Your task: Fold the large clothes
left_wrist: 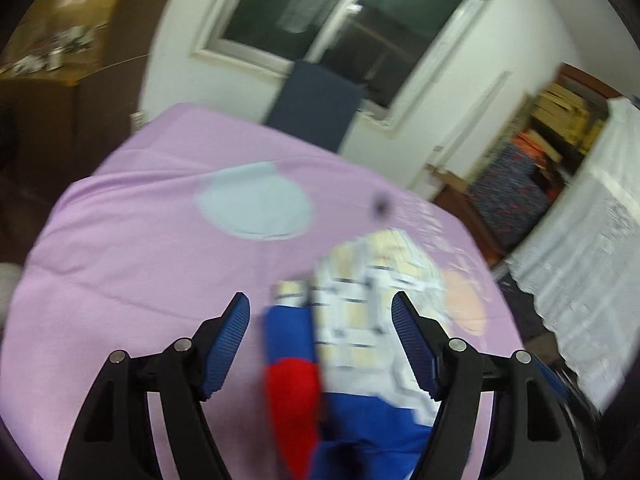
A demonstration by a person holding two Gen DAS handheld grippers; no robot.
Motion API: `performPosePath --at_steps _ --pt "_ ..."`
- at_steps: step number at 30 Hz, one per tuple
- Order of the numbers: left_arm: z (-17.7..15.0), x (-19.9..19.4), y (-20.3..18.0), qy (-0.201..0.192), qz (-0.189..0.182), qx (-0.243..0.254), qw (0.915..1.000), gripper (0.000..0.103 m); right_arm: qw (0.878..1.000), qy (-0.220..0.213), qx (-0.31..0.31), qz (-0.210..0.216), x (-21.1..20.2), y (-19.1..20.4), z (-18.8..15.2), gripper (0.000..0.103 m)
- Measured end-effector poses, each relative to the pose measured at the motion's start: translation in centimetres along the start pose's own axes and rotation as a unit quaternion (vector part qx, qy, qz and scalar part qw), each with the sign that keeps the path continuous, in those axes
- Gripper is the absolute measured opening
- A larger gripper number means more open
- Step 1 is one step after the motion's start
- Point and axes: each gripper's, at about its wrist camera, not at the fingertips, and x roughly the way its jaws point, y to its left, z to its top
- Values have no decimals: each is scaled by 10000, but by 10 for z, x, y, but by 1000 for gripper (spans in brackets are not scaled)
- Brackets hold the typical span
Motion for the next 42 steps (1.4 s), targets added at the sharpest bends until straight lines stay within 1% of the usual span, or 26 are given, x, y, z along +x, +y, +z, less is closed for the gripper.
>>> performPosePath --at_steps 1,2,3,5,7,8,9,10,12,16,20,22,24,25,28,32,34,35,38,42 --pt "-3 6 -9 53 -80 120 9999 74 9999 70 50 -98 15 -5 6 20" --pt "-6 13 -15 120 -98 220 9996 74 9997 137 67 -216 30 -9 9 19" --pt "-10 24 -23 276 -10 401 9988 74 9993 213 89 -298 46 -7 9 19" --pt "-21 36 -34 528 277 612 9963 74 9979 450 254 -382 75 -3 4 19" --pt "-31 61 -32 978 575 751 9907 74 9952 786 473 -340 106 -15 0 19" --pt "-34 70 -29 1121 686 757 9884 75 9944 884 485 -321 114 -14 -6 19" --pt "-37 78 -25 1239 839 752 9859 78 9944 909 435 -331 119 -13 -12 19" --pt "-38 82 -21 1281 898 750 9848 83 9949 872 370 -340 124 -12 -16 19" --pt "-38 86 -14 1333 1011 699 9834 90 9951 829 457 -274 123 -9 -21 19" --pt "-40 89 -8 1359 1071 568 9833 97 9951 805 572 -94 128 -16 -25 19" --pt "-37 84 -8 1353 1029 471 9843 96 9945 719 760 78 120 -21 -25 19" --pt "-37 76 -11 1273 1041 494 9852 94 9936 659 901 185 111 -24 -27 19" --pt "-36 63 -18 1075 1138 669 9854 93 9940 628 867 215 100 -22 -27 20" --pt "-36 57 -21 982 1168 727 9856 93 9944 557 851 280 90 -20 -28 22" --pt "-41 38 -25 809 1107 774 9875 93 9947 392 819 472 65 -13 -32 22" --pt "-55 25 -41 586 1093 1064 9866 93 9977 221 483 427 36 1 -47 22" --pt "-63 26 -47 620 1040 1180 9856 93 9977 291 400 456 30 5 -58 22" --pt "-67 32 -49 713 1063 1255 9838 93 9975 384 375 453 31 6 -64 22" --pt "-78 51 -50 940 1309 1395 9770 94 9949 724 497 502 45 1 -85 22" --pt "-80 55 -39 1080 1183 1168 9802 95 9923 816 658 665 49 -5 -87 22"
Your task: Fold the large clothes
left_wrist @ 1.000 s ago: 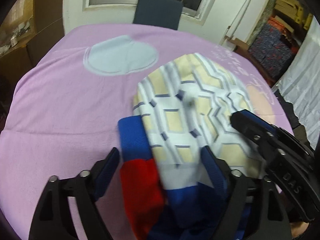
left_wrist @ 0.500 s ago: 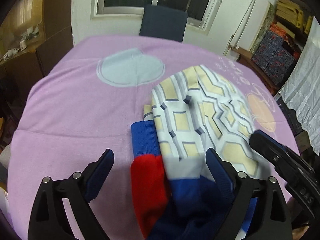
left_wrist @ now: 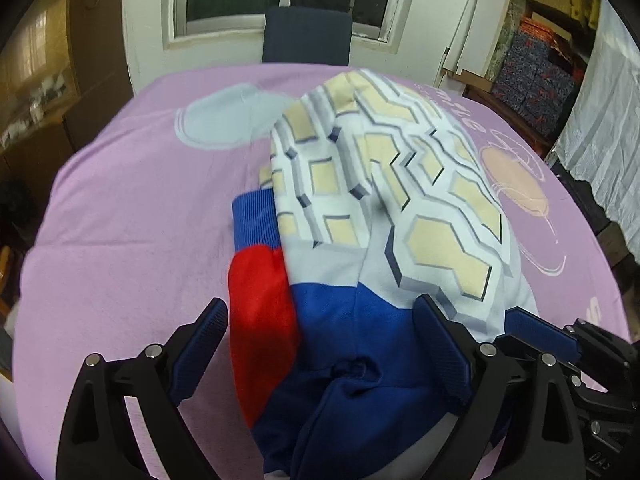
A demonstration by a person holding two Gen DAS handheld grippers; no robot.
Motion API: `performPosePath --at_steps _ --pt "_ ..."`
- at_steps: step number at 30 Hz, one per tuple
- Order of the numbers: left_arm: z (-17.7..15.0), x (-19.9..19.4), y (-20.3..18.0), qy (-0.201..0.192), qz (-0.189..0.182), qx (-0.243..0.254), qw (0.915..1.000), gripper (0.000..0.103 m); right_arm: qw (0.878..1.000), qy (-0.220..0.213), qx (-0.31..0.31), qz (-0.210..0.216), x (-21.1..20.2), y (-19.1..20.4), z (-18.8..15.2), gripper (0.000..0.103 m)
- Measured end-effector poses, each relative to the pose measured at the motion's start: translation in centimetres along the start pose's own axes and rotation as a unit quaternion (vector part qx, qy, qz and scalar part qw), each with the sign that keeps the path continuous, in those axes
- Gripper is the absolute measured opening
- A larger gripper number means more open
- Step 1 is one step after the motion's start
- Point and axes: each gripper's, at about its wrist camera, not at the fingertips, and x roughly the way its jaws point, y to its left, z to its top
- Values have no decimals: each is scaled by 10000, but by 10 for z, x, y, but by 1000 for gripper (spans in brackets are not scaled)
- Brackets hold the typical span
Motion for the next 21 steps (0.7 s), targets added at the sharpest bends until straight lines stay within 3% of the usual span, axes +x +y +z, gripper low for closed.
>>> performPosePath --at_steps 13,15,17,21 --pt "-1 -10 -9 -218 232 198 9993 94 9999 -79 -49 105 -4 1 2 25" --pt "-1 -16 -10 -343 272 239 9988 94 9997 -219 -50 114 -11 1 4 33" --pt "0 -22 -11 -463 254 255 9983 94 9992 -398 -25 76 -19 -1 4 60" --pt "2 -31 -13 -637 142 249 9976 94 9978 -616 197 109 -30 -13 8 64"
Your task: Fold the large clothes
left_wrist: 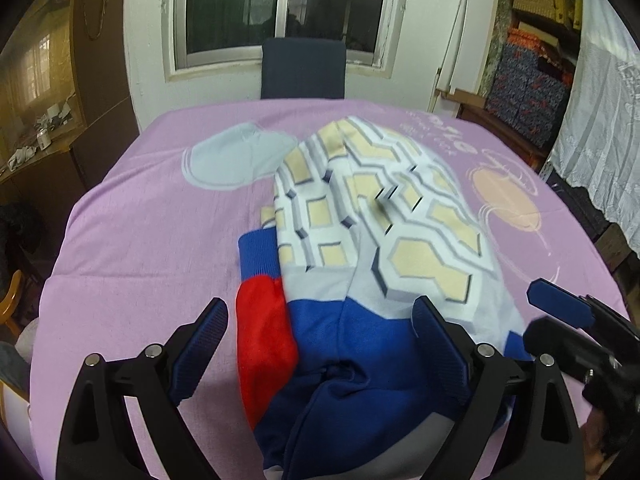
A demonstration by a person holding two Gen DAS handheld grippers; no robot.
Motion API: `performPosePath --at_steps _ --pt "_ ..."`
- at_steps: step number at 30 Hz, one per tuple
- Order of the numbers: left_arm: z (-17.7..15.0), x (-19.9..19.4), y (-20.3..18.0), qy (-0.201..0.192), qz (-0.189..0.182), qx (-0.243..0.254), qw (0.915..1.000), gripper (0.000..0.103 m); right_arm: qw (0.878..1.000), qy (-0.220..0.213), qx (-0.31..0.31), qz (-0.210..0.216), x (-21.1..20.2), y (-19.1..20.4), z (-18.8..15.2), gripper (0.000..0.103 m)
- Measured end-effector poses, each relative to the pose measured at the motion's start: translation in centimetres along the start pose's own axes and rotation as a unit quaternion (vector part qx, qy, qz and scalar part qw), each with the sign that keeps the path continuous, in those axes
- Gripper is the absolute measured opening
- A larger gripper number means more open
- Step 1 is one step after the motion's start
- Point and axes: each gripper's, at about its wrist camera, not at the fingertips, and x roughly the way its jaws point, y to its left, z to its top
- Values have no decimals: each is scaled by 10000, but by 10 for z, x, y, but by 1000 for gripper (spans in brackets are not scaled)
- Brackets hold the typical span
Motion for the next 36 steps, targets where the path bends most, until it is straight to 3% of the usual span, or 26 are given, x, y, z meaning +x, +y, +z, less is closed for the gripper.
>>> performPosePath --at_steps 4,6,8,11,14,16,20,22,24,27,29,34,36 --pt "4 -3 6 -70 -252 -102 9996 97 9979 20 597 249 0 -23 5 73" --pt "7 2 23 17 -579 -463 9972 100 9924 77 1066 606 4 -40 9 81" --pt "7 19 48 393 -1205 -1035 9865 100 9855 235 1428 884 14 -52 13 88" --pt "1 46 70 831 -1743 -1690 9665 100 9729 646 1932 1098 40 -66 14 90" --pt "4 52 64 849 -1898 -1458 9672 100 9646 985 2173 1127 62 -72 8 89" --pt "5 54 56 830 -1985 -1333 9674 100 9694 989 1993 1039 67 -66 12 91" --pt "5 62 53 838 -2386 -1436 9568 93 9790 1051 1581 743 82 -48 17 93" --pt "4 66 58 849 -2556 -1568 9502 82 9793 1025 1571 755 85 -48 20 91" --pt "3 69 59 864 -2728 -1643 9440 73 9792 967 1651 682 85 -52 19 78" --pt "3 63 50 773 -2688 -1448 9491 68 9766 915 1776 792 82 -56 18 68" --pt "6 59 46 692 -2783 -1419 9474 65 9742 860 1872 918 79 -58 19 62" --pt "9 36 26 448 -2919 -1158 9484 62 9735 611 1935 1054 43 -55 12 58" --pt "10 22 11 335 -3105 -1068 9440 59 9735 467 1960 1084 21 -57 11 57"
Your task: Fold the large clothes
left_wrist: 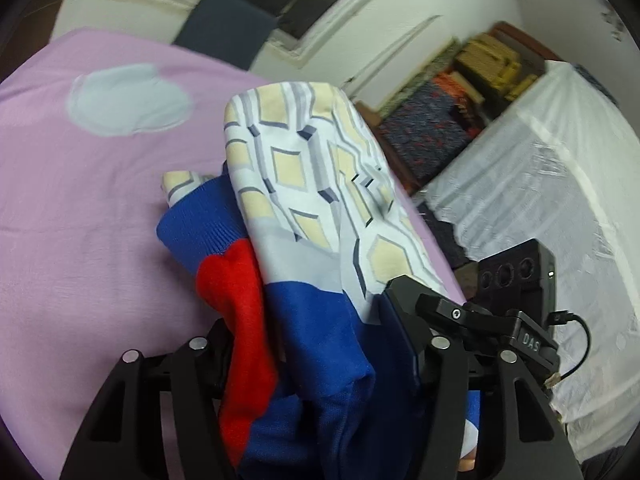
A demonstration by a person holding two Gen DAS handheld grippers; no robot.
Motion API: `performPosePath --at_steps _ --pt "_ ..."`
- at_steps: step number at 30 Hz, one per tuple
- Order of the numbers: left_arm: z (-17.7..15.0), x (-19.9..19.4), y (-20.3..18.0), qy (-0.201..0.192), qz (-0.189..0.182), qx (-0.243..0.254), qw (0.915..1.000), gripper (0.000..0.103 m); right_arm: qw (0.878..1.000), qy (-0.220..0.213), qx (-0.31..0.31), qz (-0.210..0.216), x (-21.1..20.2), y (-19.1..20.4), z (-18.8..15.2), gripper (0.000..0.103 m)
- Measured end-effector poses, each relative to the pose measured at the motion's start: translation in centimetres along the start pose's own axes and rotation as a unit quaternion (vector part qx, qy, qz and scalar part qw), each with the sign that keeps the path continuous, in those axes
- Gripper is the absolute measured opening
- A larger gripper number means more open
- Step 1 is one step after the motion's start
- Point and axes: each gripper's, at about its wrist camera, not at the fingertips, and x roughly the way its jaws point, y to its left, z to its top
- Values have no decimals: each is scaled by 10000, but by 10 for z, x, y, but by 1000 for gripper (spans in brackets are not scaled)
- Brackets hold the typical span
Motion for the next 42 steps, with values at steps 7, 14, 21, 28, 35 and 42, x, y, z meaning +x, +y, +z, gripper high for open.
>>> performPosePath --at_steps 7,14,21,28,35,42 --pt "-14 18 -89 25 -555 548 9970 59 9971 -670 -215 -295 -117 5 -16 57" --pt "-39 31 -176 159 -632 1173 9910 59 9924 -1181 -166 -307 -201 3 -38 57" --pt "-64 42 -237 243 -698 1540 9853 59 9867 -1591 -99 -327 -272 -7 -64 57" --pt "-85 45 -262 298 -696 1683 9828 59 9837 -1770 -20 -322 -297 -20 -75 57" --pt "-84 46 -262 275 -679 1771 9815 59 9827 -1828 14 -287 -300 -23 -76 58" --pt "-89 71 -223 557 -233 1677 9840 61 9865 -1487 255 -631 -260 -43 -80 58"
